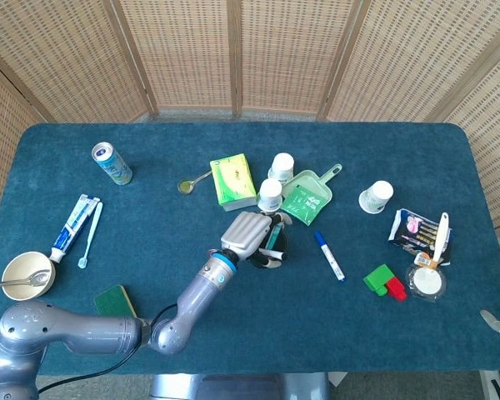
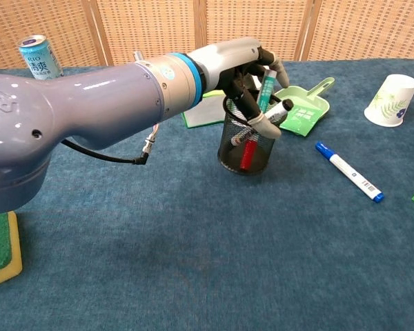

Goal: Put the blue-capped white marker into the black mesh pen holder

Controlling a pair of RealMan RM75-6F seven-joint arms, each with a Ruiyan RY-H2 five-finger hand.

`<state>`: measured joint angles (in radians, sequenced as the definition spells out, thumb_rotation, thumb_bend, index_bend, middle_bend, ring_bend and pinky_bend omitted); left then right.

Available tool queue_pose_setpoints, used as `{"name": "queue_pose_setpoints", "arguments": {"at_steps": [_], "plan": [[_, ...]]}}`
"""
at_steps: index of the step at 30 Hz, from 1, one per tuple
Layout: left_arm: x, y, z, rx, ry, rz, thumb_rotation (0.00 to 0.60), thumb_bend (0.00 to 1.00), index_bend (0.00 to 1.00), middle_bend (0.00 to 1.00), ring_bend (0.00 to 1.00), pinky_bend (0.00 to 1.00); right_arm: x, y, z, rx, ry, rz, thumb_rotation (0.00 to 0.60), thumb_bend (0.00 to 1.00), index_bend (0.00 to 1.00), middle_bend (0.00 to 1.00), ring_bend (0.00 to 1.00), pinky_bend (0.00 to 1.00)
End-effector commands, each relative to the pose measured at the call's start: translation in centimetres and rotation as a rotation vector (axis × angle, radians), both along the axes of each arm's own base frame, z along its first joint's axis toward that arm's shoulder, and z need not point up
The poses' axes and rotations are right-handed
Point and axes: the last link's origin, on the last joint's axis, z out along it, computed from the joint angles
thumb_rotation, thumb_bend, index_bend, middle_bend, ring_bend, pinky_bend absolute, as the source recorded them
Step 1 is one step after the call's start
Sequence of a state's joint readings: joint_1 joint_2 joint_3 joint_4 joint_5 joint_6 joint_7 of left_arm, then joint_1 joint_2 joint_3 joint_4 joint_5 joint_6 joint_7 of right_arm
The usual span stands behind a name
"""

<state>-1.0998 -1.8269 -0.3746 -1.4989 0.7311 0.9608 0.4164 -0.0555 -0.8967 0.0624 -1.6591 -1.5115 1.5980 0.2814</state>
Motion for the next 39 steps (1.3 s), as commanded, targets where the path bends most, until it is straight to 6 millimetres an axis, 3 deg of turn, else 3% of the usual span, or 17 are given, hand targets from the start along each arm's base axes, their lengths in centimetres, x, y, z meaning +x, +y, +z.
{"name": "queue_pose_setpoints", "arguments": {"at_steps": [1,10,13,15,17,21,25,33,36,39], "plan": [[-0.3,0.5,-0.3,0.002,-0.007,0.023,0.600,0.05,0.33,0.52,0.42,0.53,0.0,0.0,0.0,0.001,-0.002,-0.001,0.600,0.00,0.09,0.00,0.00,0.00],[-0.7,0.6,-1.2,-0.003,-0.004,0.033,0.600,0.05,0.31,0.45,0.38,0.52,-0.1,0.0,0.1,0.001,-0.007,-0.003,0.600,0.00,0.09,0.00,0.00,0.00],[-0.9,0.6,-1.4,-0.017,0.000,0.034,0.600,0.04,0.27,0.29,0.22,0.46,-0.2,-0.1,0.1,0.000,-0.009,-0.004,0.600,0.00,0.09,0.00,0.00,0.00],[-1.1,0.5,-1.4,-0.026,0.011,0.035,0.600,0.04,0.21,0.11,0.07,0.36,-0.2,-0.1,0.1,-0.002,-0.011,-0.004,0.600,0.00,0.09,0.00,0.00,0.00],[-1.2,0.6,-1.3,-0.024,0.015,0.035,0.600,0.04,0.13,0.01,0.00,0.26,-0.2,0.0,0.2,-0.002,-0.013,-0.002,0.600,0.00,0.09,0.00,0.00,0.00],[-1.2,0.4,-0.3,0.026,-0.016,0.020,0.600,0.03,0.01,0.00,0.00,0.16,-0.2,0.0,0.2,-0.003,-0.015,0.001,0.600,0.00,0.09,0.00,0.00,0.00],[-1.5,0.1,0.5,0.036,-0.018,-0.004,0.600,0.03,0.00,0.00,0.00,0.11,-0.1,0.0,0.1,-0.002,-0.015,0.001,0.600,0.00,0.08,0.00,0.00,0.00],[-3.4,-1.0,4.3,0.090,-0.004,-0.049,0.600,0.03,0.00,0.00,0.00,0.08,0.0,0.1,0.2,-0.005,-0.016,0.004,0.600,0.00,0.08,0.00,0.00,0.00],[-5.4,-1.5,6.7,0.114,0.073,-0.053,0.600,0.03,0.00,0.00,0.00,0.01,0.0,0.1,0.2,-0.004,-0.016,0.005,0.600,0.00,0.08,0.00,0.00,0.00],[-7.9,-1.8,10.5,0.178,0.153,-0.031,0.600,0.03,0.00,0.00,0.00,0.00,0.1,0.2,0.1,-0.003,-0.009,0.005,0.600,0.00,0.08,0.00,0.00,0.00]]}}
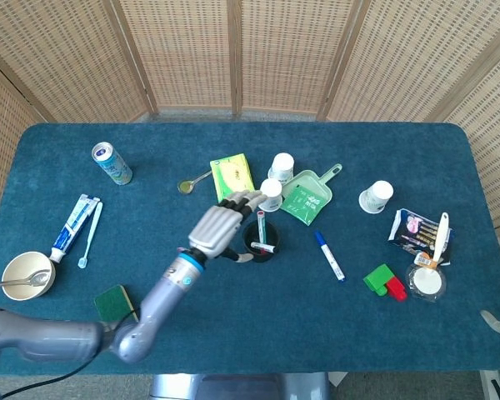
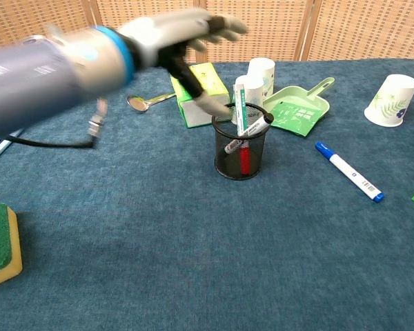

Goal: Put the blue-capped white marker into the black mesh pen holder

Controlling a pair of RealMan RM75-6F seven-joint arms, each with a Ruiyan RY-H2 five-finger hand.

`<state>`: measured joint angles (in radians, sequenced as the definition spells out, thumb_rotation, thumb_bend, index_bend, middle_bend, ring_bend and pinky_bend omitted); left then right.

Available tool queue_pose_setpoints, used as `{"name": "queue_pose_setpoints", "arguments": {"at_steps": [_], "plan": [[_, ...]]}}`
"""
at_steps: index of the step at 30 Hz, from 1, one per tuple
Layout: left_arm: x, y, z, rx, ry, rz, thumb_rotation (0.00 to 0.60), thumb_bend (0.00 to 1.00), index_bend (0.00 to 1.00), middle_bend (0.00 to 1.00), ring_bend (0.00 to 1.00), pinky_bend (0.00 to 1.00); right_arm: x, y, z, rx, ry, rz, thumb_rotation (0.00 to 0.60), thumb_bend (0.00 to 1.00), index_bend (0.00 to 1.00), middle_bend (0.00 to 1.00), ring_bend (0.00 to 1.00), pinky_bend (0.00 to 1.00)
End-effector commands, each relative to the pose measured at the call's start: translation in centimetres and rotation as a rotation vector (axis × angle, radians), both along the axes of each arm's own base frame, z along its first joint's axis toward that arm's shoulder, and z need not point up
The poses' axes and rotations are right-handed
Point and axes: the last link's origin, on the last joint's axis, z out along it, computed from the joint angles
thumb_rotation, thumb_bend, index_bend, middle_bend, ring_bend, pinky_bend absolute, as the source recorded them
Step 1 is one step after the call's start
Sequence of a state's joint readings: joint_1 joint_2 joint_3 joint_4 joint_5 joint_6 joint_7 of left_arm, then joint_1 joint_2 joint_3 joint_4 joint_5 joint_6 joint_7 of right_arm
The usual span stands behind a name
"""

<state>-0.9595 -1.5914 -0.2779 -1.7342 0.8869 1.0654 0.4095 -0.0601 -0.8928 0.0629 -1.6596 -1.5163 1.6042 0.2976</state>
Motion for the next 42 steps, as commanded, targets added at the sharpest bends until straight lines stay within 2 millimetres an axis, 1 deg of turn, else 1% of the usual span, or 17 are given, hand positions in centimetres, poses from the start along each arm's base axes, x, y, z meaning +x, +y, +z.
{"name": "queue_pose_setpoints", "arguments": {"at_steps": [1,3,4,5,9,12,15,16,19,24,25,29,31,32,38,42], "plan": [[-3.9,-1.1,5.4,0.082,0.120,0.035,0.600,0.03,0.00,0.00,0.00,0.00,0.1,0.0,-0.1,0.001,0.007,-0.001,0.600,0.00,0.08,0.00,0.00,0.00],[-5.2,-1.4,7.4,0.118,0.152,0.046,0.600,0.02,0.00,0.00,0.00,0.00,0.1,0.0,-0.2,0.000,0.016,-0.003,0.600,0.00,0.08,0.00,0.00,0.00],[-6.4,-1.8,8.8,0.149,0.183,0.060,0.600,0.03,0.00,0.00,0.00,0.00,0.1,0.0,-0.3,0.000,0.025,-0.004,0.600,0.00,0.08,0.00,0.00,0.00],[-7.3,-2.2,9.8,0.165,0.202,0.071,0.600,0.02,0.00,0.00,0.00,0.00,0.2,0.0,-0.4,0.000,0.028,-0.005,0.600,0.00,0.08,0.00,0.00,0.00],[-10.7,-3.6,13.1,0.214,0.265,0.126,0.600,0.03,0.00,0.00,0.00,0.00,0.2,-0.1,-0.8,0.002,0.049,-0.012,0.600,0.00,0.08,0.00,0.00,0.00],[-13.9,-5.1,15.6,0.250,0.297,0.190,0.600,0.03,0.00,0.00,0.00,0.00,0.3,-0.3,-1.3,0.011,0.065,-0.019,0.600,0.00,0.08,0.00,0.00,0.00],[-15.8,-6.1,17.0,0.264,0.302,0.214,0.600,0.03,0.01,0.00,0.00,0.00,0.4,-0.5,-1.7,0.015,0.080,-0.023,0.600,0.00,0.09,0.00,0.00,0.00],[-17.6,-7.0,18.2,0.286,0.299,0.257,0.600,0.03,0.01,0.00,0.00,0.00,0.5,-0.6,-2.1,0.025,0.089,-0.026,0.600,0.00,0.09,0.00,0.00,0.00],[-20.0,-8.4,19.6,0.306,0.265,0.286,0.600,0.03,0.02,0.00,0.00,0.00,0.9,-0.8,-3.2,0.037,0.103,-0.030,0.600,0.00,0.09,0.00,0.00,0.00],[-23.2,-10.5,20.9,0.355,0.227,0.313,0.600,0.03,0.01,0.00,0.00,0.01,2.3,-1.5,-5.3,0.068,0.125,0.002,0.600,0.00,0.10,0.00,0.00,0.00],[-23.6,-11.0,21.0,0.361,0.216,0.315,0.600,0.03,0.01,0.00,0.00,0.01,2.6,-1.7,-5.7,0.069,0.127,0.003,0.600,0.00,0.10,0.00,0.00,0.00],[-25.3,-12.8,21.4,0.383,0.170,0.343,0.600,0.03,0.06,0.00,0.00,0.03,5.0,-3.0,-8.1,0.091,0.122,0.036,0.600,0.00,0.10,0.00,0.00,0.00],[-25.6,-13.4,21.4,0.385,0.161,0.342,0.600,0.03,0.07,0.00,0.00,0.03,5.9,-3.6,-9.1,0.108,0.119,0.046,0.600,0.00,0.10,0.00,0.00,0.00],[-25.8,-13.7,21.5,0.386,0.157,0.345,0.600,0.03,0.07,0.00,0.00,0.03,6.8,-4.1,-10.0,0.133,0.113,0.065,0.600,0.00,0.10,0.00,0.00,0.00],[-25.3,-14.7,21.8,0.397,0.134,0.309,0.600,0.03,0.07,0.00,0.00,0.04,10.4,-6.6,-13.5,0.209,0.101,0.090,0.600,0.00,0.10,0.00,0.00,0.00],[-25.1,-14.7,21.9,0.396,0.124,0.298,0.600,0.03,0.07,0.00,0.00,0.05,12.1,-7.9,-15.5,0.245,0.090,0.084,0.600,0.00,0.10,0.00,0.00,0.00]]}}
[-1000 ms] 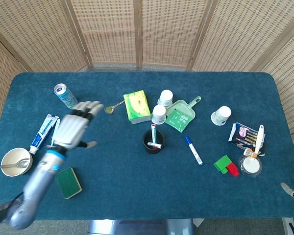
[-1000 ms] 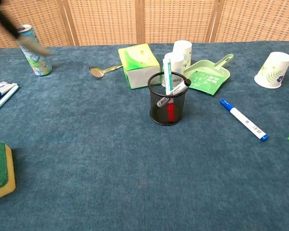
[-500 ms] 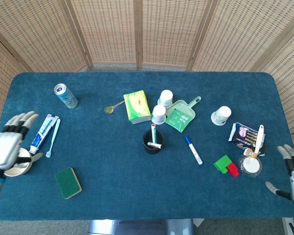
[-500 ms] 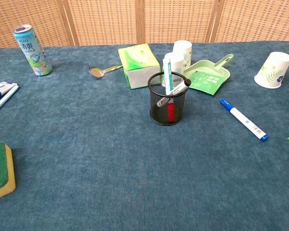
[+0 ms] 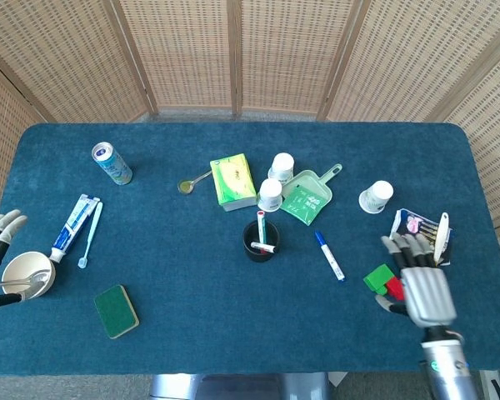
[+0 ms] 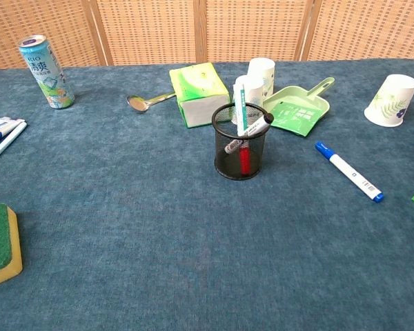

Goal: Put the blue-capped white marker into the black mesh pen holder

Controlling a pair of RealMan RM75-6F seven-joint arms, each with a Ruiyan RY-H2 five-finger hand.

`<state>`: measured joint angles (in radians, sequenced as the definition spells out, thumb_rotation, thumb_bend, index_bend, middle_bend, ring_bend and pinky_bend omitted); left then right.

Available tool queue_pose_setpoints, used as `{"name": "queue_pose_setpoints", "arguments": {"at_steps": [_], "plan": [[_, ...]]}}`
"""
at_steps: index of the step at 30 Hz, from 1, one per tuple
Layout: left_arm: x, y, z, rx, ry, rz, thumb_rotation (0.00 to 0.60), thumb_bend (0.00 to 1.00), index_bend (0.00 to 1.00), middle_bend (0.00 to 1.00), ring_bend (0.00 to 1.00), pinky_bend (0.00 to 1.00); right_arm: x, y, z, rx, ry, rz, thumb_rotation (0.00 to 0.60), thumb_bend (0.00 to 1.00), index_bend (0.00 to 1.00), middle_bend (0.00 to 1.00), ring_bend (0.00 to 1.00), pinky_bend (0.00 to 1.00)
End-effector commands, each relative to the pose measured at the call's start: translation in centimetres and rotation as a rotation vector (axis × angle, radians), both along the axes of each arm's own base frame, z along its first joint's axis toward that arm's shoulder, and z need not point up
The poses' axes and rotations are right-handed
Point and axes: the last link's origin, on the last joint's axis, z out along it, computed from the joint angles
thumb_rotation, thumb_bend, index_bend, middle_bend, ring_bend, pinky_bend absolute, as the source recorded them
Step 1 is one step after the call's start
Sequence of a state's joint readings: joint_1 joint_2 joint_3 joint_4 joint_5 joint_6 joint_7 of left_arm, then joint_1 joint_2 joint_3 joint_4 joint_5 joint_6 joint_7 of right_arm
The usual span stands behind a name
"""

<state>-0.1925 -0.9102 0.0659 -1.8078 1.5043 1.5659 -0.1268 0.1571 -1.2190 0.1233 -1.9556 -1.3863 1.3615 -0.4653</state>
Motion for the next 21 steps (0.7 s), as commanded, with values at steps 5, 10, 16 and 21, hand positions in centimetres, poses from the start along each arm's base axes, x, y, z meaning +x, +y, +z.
{"name": "queue_pose_setpoints", "arguments": {"at_steps": [5,10,16,21], "plan": [[0.1,0.0,-0.2,-0.010,0.000,-0.011,0.600,0.03,0.07,0.00,0.00,0.05,3.7,-2.3,-4.5,0.067,-0.029,-0.009,0.600,0.00,0.08,0.00,0.00,0.00],[0.1,0.3,-0.2,-0.017,-0.004,-0.008,0.600,0.03,0.07,0.00,0.00,0.05,4.4,-3.3,-6.6,0.093,-0.029,-0.037,0.600,0.00,0.10,0.00,0.00,0.00],[-0.1,0.4,-0.1,-0.015,-0.012,-0.002,0.600,0.03,0.07,0.00,0.00,0.05,4.6,-4.7,-8.2,0.076,-0.026,-0.065,0.600,0.00,0.26,0.00,0.00,0.00],[-0.1,0.4,0.0,-0.014,-0.016,-0.003,0.600,0.03,0.07,0.00,0.00,0.05,4.0,-5.8,-9.4,0.068,-0.001,-0.104,0.600,0.00,0.37,0.00,0.00,0.00]]}}
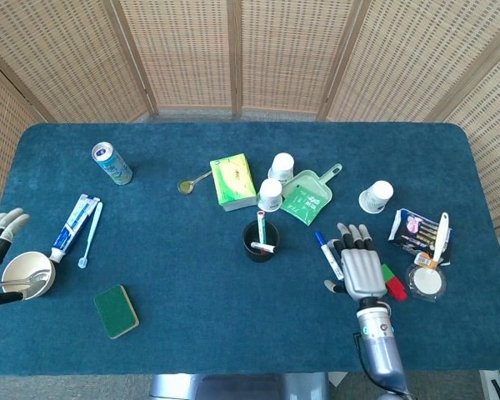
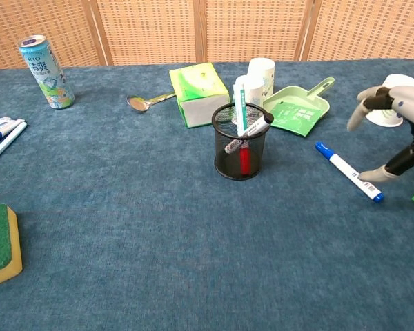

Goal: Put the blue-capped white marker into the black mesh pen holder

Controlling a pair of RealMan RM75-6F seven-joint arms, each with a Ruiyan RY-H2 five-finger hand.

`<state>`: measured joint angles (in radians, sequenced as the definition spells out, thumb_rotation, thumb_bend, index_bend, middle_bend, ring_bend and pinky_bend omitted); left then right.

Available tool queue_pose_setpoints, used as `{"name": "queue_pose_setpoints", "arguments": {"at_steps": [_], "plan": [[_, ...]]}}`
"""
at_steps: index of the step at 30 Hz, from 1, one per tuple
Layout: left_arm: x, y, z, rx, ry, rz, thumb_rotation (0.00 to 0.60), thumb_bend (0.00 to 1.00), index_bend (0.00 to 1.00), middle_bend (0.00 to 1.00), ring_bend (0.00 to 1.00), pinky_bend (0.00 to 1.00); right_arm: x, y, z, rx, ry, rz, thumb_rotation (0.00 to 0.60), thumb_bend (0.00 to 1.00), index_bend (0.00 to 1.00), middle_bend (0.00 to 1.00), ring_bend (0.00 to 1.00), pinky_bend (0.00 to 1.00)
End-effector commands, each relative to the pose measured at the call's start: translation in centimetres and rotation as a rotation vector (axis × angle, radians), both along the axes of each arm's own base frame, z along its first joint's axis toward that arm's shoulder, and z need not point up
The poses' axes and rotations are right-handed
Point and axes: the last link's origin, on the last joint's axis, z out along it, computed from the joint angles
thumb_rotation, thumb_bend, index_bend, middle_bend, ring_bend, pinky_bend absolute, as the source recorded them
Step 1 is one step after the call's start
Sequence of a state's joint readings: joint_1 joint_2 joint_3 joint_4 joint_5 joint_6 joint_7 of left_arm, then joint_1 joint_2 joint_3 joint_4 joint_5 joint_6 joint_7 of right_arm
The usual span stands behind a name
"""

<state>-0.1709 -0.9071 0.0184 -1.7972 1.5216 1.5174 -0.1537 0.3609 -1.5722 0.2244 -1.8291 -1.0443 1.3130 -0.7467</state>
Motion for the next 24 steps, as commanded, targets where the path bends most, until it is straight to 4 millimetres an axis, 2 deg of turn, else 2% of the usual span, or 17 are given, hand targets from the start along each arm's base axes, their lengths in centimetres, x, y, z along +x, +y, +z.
{"name": "queue_pose_setpoints", "arguments": {"at_steps": [1,12,17,24], "plan": [[0.0,0.0,0.0,0.001,0.000,0.000,0.600,0.03,0.07,0.00,0.00,0.05,-0.2,-0.8,-0.9,-0.008,0.006,-0.032,0.600,0.00,0.37,0.00,0.00,0.00],[-0.2,0.0,0.1,0.002,-0.006,0.008,0.600,0.03,0.08,0.00,0.00,0.05,-1.1,-2.0,-2.1,-0.055,0.001,-0.175,0.600,0.00,0.37,0.00,0.00,0.00],[-0.2,-0.1,0.2,-0.001,-0.010,0.006,0.600,0.03,0.08,0.00,0.00,0.05,-1.3,-2.2,-2.6,-0.042,0.006,-0.181,0.600,0.01,0.38,0.00,0.00,0.00],[-0.2,-0.1,0.2,-0.008,-0.012,0.008,0.600,0.03,0.08,0.00,0.00,0.05,-1.3,-2.0,-3.3,-0.037,0.003,-0.167,0.600,0.19,0.38,0.00,0.00,0.00]]}}
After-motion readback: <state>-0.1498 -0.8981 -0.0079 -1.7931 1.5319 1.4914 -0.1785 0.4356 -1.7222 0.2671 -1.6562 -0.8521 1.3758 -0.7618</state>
